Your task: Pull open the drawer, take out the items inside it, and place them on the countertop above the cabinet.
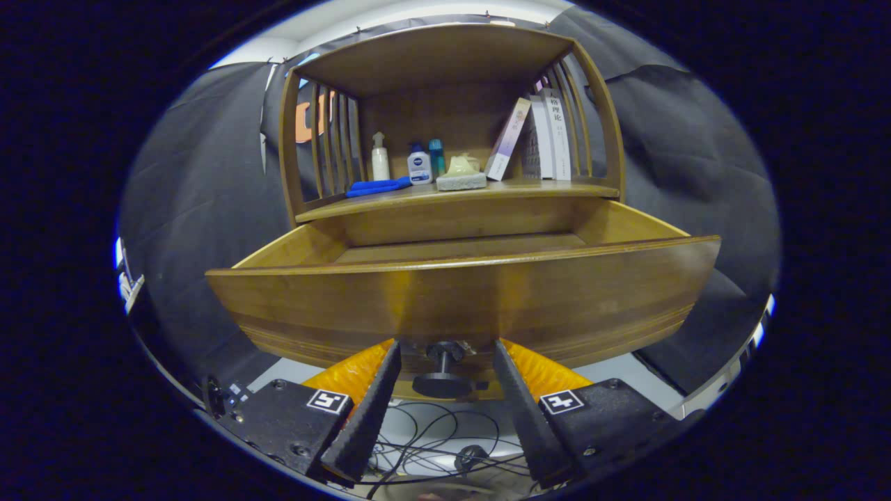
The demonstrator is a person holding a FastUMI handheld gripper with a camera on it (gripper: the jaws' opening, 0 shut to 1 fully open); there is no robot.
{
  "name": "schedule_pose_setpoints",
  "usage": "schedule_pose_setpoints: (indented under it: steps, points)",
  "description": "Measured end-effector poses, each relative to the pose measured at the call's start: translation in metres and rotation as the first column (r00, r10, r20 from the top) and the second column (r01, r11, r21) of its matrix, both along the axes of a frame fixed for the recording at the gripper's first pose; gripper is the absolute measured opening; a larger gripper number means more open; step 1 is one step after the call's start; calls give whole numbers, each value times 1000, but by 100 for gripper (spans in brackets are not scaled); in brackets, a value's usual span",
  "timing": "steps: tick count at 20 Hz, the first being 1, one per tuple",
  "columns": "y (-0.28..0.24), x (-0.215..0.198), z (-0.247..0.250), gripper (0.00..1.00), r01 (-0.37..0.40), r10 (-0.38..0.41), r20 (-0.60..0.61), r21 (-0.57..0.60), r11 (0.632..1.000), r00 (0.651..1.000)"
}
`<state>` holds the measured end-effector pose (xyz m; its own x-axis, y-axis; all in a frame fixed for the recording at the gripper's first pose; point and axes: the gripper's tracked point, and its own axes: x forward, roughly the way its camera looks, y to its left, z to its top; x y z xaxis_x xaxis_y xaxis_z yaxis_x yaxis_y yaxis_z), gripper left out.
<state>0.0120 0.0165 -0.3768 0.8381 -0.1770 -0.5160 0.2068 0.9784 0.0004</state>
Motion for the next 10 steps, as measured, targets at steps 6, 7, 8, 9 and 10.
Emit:
schedule_pose_setpoints:
  steps: [6, 7, 8, 9, 10]
  points:
    - [-4, 13, 1, 86, 25, -24, 8, -13, 1000, 1000]
    - [-4, 17, 0, 85, 27, -27, 8, -12, 1000, 1000]
    - [-5, 22, 0, 85, 29, -29, 7, -11, 1000, 1000]
    - [-6, 26, 0, 85, 30, -30, 1, -11, 999, 1000]
    - [-7, 32, 0, 85, 31, -31, 1, -10, 999, 1000]
